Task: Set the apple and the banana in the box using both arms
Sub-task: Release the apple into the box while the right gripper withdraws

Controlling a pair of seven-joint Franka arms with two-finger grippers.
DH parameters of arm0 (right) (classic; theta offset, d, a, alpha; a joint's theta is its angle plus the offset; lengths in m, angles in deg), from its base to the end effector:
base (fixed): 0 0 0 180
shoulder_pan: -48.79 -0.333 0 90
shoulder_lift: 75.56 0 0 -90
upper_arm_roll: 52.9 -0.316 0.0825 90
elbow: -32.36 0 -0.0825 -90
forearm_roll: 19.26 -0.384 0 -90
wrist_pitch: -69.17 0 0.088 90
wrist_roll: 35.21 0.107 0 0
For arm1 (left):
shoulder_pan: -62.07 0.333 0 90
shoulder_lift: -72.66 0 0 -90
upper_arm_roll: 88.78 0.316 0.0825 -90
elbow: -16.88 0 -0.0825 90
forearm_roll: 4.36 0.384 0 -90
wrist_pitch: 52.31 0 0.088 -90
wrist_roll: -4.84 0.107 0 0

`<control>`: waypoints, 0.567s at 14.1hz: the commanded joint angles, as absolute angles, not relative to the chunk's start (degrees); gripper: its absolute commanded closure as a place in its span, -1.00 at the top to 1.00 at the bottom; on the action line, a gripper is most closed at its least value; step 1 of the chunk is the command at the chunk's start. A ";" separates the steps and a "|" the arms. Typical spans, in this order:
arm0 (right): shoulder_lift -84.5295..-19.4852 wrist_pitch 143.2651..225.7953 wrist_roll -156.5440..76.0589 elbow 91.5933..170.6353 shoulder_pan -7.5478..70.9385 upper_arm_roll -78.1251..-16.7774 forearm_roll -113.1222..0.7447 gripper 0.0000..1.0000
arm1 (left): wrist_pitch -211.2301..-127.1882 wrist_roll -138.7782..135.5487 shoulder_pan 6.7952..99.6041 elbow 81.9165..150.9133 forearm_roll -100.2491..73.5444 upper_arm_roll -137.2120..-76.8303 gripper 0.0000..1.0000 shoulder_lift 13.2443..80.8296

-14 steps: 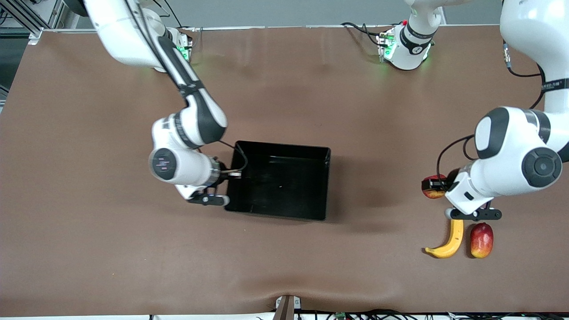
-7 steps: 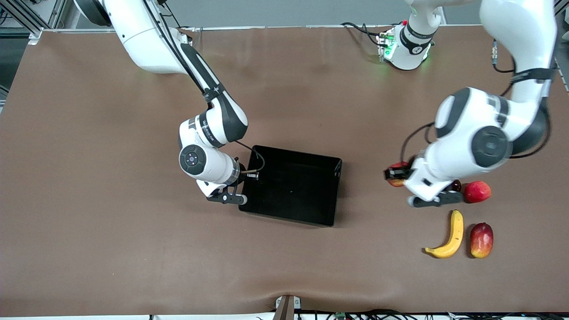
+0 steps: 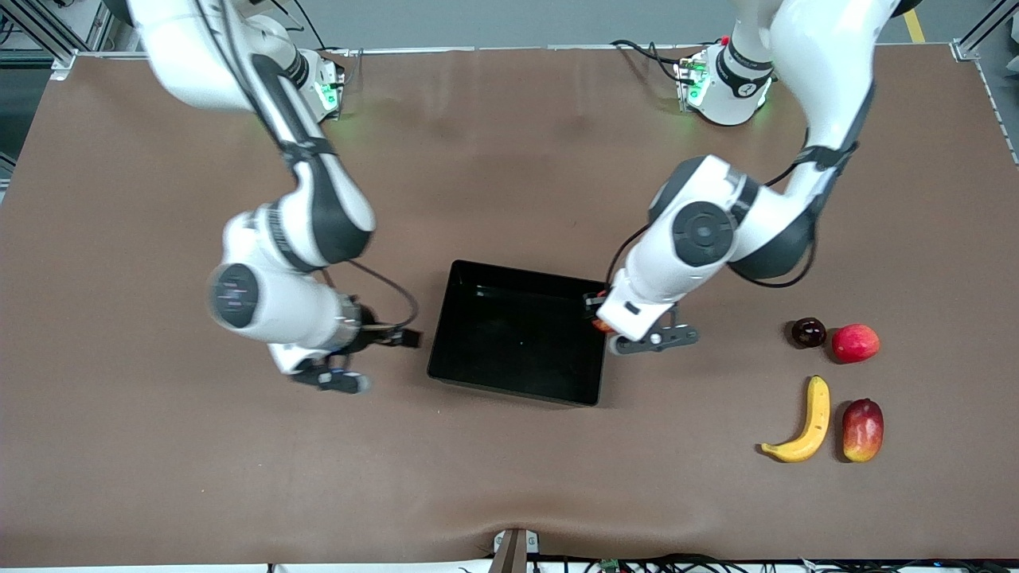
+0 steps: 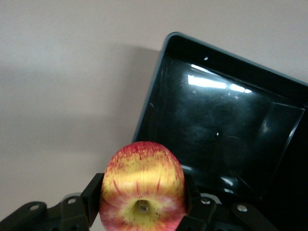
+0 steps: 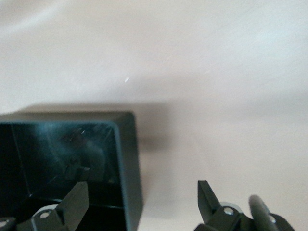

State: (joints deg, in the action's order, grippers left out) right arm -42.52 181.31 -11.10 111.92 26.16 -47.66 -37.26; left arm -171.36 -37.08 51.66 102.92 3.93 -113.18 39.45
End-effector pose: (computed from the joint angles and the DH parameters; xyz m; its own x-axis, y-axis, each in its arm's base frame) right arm 0.6729 0.2455 0.3771 0.9717 -0.2074 -0.1130 -0.2274 -0.9509 -0.2100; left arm 0.6097 -0.3539 0.3570 0.9921 0.1223 -0.0294 0.1247 -0.9865 0.1061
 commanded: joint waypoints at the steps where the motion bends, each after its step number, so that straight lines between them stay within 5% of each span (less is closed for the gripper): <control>1: -45.93 175.29 -11.13 111.99 29.79 -47.36 -33.06 1.00 | -175.69 -37.97 48.99 100.82 7.67 -112.78 -0.38 35.49; 8: -55.24 161.83 -23.48 110.40 45.43 -47.10 -32.09 1.00 | -178.26 -40.59 45.47 100.11 14.35 -112.69 -0.38 29.25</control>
